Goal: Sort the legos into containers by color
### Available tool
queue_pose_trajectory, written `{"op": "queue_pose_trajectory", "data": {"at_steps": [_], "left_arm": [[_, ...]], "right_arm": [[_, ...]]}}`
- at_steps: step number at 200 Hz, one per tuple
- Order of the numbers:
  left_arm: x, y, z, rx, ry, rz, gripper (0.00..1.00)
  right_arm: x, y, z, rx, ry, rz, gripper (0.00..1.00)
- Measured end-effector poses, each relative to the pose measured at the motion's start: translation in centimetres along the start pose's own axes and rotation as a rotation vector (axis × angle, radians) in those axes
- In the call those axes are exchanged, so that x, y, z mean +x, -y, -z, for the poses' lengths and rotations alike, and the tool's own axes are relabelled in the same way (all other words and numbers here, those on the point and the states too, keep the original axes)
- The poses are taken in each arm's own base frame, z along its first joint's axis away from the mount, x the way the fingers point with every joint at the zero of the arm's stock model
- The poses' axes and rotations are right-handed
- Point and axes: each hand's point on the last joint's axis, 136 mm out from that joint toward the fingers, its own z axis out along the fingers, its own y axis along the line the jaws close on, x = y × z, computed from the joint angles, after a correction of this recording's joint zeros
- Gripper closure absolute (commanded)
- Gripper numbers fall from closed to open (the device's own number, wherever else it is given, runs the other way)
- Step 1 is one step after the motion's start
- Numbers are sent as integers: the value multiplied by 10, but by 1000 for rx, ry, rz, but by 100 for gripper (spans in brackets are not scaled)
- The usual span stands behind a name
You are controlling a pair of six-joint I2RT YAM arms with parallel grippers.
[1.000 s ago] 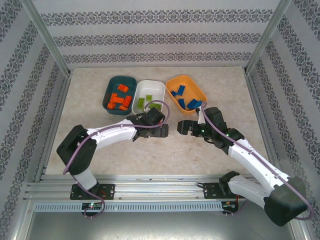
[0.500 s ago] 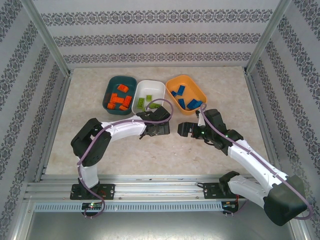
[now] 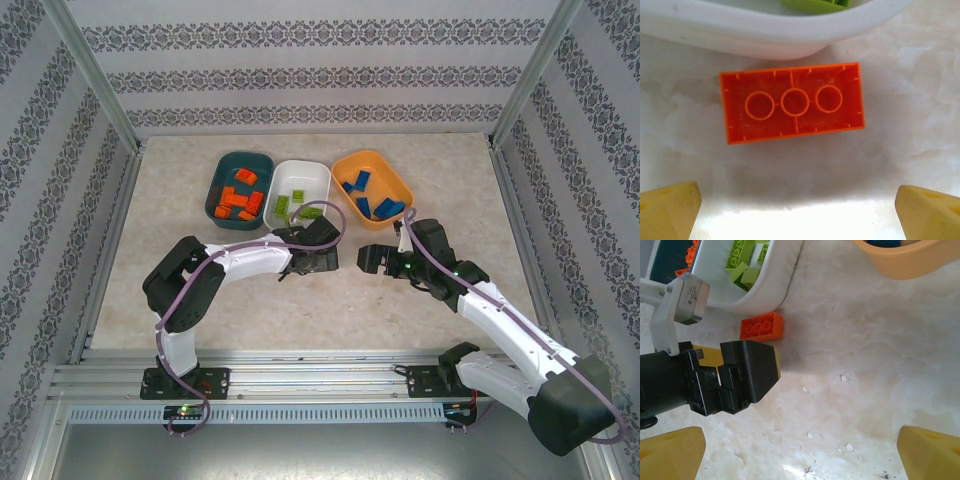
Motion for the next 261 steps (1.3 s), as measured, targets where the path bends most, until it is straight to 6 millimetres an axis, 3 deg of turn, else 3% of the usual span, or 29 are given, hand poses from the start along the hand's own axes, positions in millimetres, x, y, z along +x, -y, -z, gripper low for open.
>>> {"op": "queue_pose_trajectory", "data": {"at_steps": [67, 178, 261], "left_arm": [[-3, 0, -17, -14, 37, -28, 2], [-10, -8, -26, -108, 60, -42, 18], [-14, -7, -29, -130, 82, -51, 17]], "right_arm": [[1, 0, -1, -3, -8, -1, 2], [7, 4, -4, 2, -25, -11, 2], [11, 7, -9, 6, -50, -18, 2]]}}
